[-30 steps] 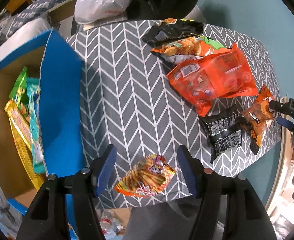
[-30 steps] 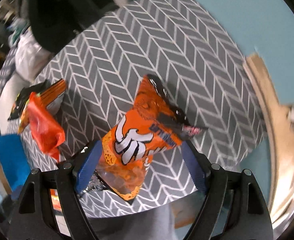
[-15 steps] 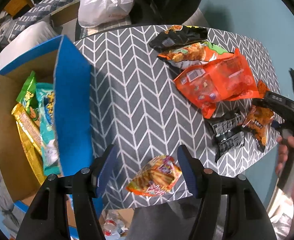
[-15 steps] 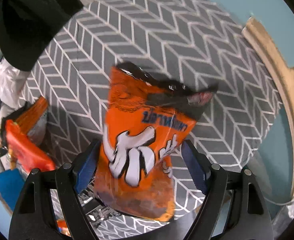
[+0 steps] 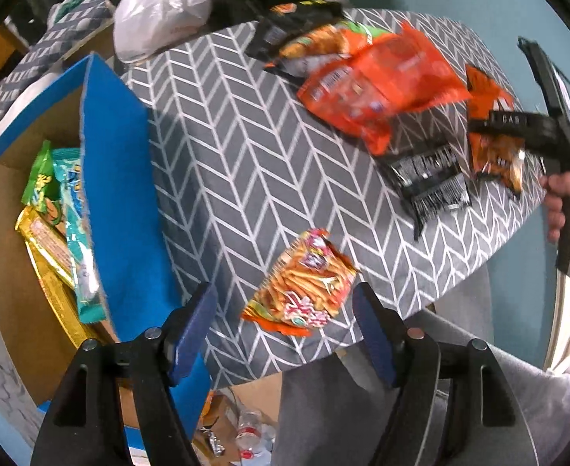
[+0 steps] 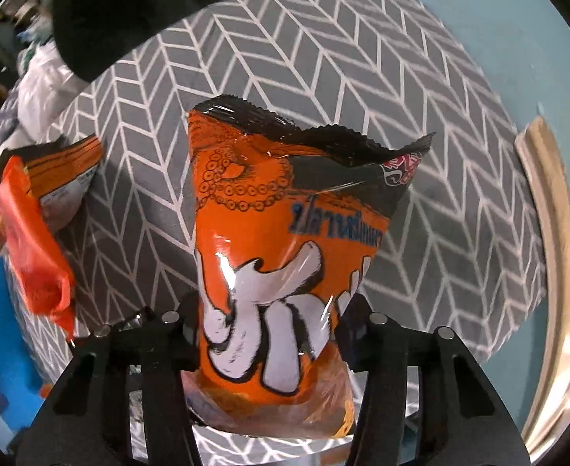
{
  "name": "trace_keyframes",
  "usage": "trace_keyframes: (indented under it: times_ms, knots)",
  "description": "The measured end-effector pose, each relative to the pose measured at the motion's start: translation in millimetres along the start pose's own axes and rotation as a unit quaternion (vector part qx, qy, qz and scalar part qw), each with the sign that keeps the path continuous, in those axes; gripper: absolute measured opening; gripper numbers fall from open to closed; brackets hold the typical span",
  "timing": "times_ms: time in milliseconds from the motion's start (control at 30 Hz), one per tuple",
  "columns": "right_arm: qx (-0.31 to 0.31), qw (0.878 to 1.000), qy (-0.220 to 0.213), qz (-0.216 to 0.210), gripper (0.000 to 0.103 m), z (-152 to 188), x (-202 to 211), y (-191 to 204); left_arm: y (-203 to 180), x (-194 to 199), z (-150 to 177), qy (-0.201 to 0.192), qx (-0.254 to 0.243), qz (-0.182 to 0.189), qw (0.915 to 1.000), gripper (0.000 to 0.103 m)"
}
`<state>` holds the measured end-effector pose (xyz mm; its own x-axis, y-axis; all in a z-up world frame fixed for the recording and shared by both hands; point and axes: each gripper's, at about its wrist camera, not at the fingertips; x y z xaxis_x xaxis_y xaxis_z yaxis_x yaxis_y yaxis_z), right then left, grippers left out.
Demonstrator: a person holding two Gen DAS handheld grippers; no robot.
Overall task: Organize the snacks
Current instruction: 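Grasp the orange elephant-print bag with the right tool, then grasp the orange fries-snack packet with the left tool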
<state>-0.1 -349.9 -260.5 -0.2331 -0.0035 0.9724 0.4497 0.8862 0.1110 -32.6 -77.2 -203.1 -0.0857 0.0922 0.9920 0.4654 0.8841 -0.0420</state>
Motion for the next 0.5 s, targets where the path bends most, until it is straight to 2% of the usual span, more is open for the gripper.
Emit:
trace_keyframes:
  times_ms: [67, 167, 500]
  knots:
    - [0.014, 1.000, -0.008, 0.002, 0.048, 3, 8, -4, -5, -2, 2, 0.001, -0.011, 0.003, 0.9999, 0.074]
    - [0.027, 1.000, -0.014, 0.002, 0.044, 16, 22, -11, -10, -5, 3, 0.000, -0.022, 0.008, 0.9997, 0.082]
    - [0.006, 1.000, -0.016, -0.022, 0.044, 59, 57, -32, -27, -38, 9, 0.030, -0.060, 0.021, 0.9975, 0.082]
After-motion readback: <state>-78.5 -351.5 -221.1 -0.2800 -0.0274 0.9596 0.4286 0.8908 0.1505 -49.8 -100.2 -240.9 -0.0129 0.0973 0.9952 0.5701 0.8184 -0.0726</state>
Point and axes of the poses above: each gripper's, at about its wrist camera, not at the fingertips, and x roughly against the way its jaws point, y to its left, z to its underside, and after that the axes turned 6 degrees about -y, right-handed
